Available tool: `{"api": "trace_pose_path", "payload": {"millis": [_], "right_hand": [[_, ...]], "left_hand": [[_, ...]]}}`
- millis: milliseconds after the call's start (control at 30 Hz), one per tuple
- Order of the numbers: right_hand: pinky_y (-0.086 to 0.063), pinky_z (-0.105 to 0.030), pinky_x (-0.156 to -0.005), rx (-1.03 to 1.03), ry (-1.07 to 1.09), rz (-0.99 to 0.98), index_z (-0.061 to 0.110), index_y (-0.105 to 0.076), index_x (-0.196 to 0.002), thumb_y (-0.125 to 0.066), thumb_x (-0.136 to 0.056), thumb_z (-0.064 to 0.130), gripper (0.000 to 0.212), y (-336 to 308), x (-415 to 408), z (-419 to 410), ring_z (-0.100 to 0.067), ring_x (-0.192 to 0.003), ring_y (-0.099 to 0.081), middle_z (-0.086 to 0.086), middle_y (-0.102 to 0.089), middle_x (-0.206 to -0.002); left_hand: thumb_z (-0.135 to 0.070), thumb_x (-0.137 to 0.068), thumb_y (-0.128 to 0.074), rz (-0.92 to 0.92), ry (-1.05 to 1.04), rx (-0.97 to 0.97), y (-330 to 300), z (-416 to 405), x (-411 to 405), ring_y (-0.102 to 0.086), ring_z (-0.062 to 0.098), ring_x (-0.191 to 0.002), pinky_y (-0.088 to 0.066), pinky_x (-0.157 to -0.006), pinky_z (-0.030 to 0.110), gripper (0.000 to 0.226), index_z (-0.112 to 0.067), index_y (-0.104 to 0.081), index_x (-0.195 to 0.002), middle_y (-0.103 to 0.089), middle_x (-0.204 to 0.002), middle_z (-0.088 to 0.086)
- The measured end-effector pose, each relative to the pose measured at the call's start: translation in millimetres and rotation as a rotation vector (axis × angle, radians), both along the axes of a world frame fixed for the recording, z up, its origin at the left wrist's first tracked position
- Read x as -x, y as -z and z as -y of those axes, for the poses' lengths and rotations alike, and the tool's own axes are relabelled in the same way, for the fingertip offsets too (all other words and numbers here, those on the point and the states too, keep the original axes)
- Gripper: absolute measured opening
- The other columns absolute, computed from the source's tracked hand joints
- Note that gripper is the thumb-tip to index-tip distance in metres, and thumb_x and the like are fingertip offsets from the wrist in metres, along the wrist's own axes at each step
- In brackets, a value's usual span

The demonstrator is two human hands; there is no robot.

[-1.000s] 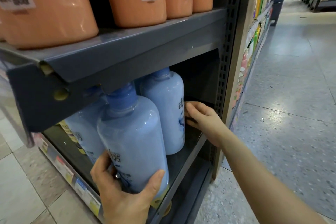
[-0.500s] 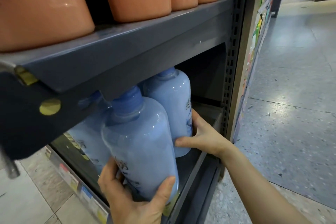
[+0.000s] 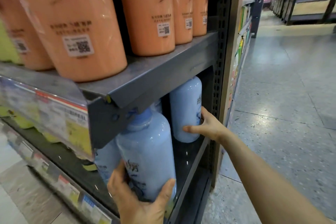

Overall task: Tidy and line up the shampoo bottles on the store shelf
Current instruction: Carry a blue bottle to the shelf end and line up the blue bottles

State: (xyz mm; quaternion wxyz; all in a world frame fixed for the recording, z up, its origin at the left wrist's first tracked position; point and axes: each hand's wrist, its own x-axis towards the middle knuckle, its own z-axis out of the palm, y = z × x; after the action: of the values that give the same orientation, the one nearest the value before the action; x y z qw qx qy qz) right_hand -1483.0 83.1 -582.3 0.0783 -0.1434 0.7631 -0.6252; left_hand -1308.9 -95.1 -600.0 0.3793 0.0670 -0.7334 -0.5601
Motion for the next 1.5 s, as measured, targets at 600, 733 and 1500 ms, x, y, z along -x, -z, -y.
{"api": "trace_pose_path", "payload": {"millis": [600,733,1500], "right_hand": [[-0.047,-0.021,-0.078,0.005,0.076,0.022,0.024,-0.035,-0.133,-0.082,-0.067,0.025,0.082,9,9,4,-0.008,-0.103,-0.057,0.007,-0.058,-0.116],[-0.047,-0.023,-0.084,0.015,0.086,0.021,0.025,-0.031,-0.136,-0.080,-0.069,0.026,0.084,14,9,6,-0.009,-0.106,-0.056,0.005,-0.056,-0.122],[-0.047,-0.033,-0.092,0.106,0.166,-0.026,0.020,-0.034,-0.134,-0.080,-0.068,0.023,0.081,28,5,15,-0.015,-0.109,-0.056,0.006,-0.056,-0.117]], "left_hand": [[-0.058,-0.028,-0.083,0.009,0.029,-0.013,-2,-1,-4,-0.054,0.033,-0.112,-0.048,-0.091,0.057,0.118,-0.005,-0.045,-0.127,-0.047,-0.125,0.011],[-0.050,-0.030,-0.082,-0.002,0.036,0.009,1,1,-4,-0.054,0.031,-0.113,-0.049,-0.092,0.054,0.112,-0.005,-0.046,-0.127,-0.046,-0.126,0.010],[-0.053,-0.050,-0.076,-0.028,-0.025,0.053,7,-2,-11,-0.043,0.016,-0.120,-0.043,-0.100,0.030,0.088,-0.038,-0.033,-0.125,-0.030,-0.123,-0.028]]}}
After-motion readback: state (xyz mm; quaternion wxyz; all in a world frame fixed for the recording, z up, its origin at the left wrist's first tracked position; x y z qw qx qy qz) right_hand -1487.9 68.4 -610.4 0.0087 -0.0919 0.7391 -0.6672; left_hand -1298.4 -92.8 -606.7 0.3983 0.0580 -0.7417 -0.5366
